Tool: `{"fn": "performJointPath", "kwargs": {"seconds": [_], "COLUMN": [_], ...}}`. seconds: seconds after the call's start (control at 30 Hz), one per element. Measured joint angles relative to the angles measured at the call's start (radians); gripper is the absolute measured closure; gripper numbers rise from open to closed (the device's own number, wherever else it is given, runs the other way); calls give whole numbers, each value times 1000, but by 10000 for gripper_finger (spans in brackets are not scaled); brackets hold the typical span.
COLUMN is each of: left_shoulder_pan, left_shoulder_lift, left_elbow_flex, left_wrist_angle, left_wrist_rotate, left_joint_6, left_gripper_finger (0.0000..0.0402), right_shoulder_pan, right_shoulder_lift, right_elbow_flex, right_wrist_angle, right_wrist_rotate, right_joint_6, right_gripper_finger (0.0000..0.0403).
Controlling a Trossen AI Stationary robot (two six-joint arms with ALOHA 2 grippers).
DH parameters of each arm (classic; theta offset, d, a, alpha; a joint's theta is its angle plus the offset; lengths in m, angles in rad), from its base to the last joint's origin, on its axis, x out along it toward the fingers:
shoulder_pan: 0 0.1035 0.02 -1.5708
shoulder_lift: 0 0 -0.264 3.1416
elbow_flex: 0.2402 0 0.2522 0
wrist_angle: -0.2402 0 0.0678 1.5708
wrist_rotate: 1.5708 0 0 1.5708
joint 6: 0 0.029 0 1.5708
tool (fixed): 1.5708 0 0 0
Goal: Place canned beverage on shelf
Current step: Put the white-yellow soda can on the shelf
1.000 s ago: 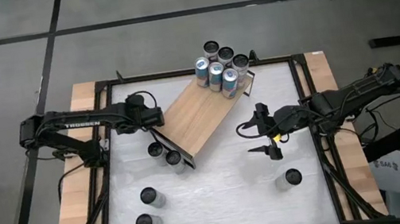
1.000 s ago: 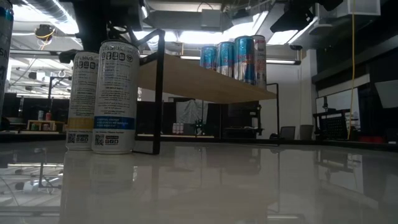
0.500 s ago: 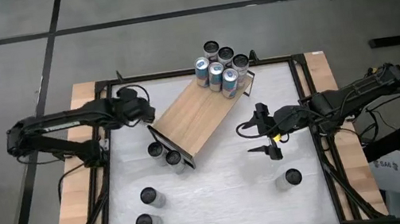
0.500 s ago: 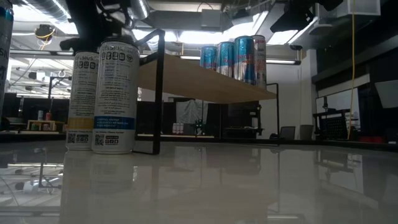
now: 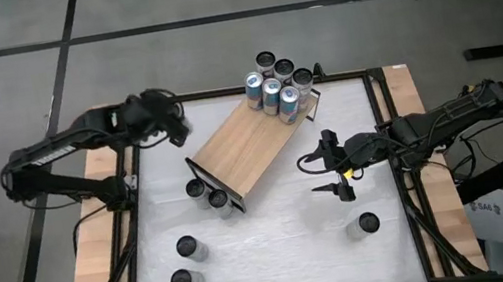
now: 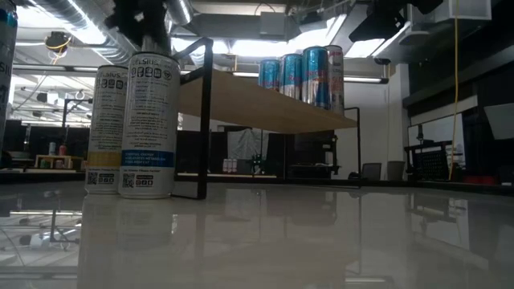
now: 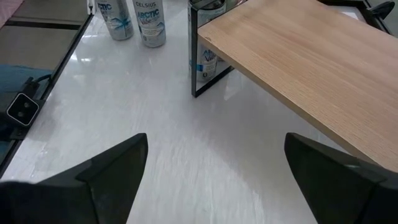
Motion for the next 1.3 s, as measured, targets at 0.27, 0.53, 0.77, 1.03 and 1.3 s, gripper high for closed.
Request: {"fn": "performJointPath", "kwargs": {"seconds": [0.27, 0.53, 0.77, 1.03, 1.3], "left_shoulder_pan": [0, -43, -126, -196, -233], "left_shoulder_lift": [0, 25, 110, 204, 242], "left_elbow_flex": [151, 159, 159, 159, 159], "left_wrist_angle": [8, 52, 87, 162, 187], "left_wrist_rotate": [147, 289, 292, 291, 285], "left_joint_6": [45, 29, 13, 18, 19], "left_gripper_finger": [159, 159, 159, 159, 159], "right_shoulder_pan": [0, 0, 0, 0, 0], "right_shoulder_lift": [0, 0, 0, 0, 0], "right_elbow_flex": [0, 0, 0, 0, 0], "right_wrist_angle": [0, 1, 2, 2, 1], "right_wrist_rotate": [0, 0, 0, 0, 0], "right_joint_6": [0, 0, 0, 0, 0], "right_gripper_finger": [29, 29, 29, 29, 29]}}
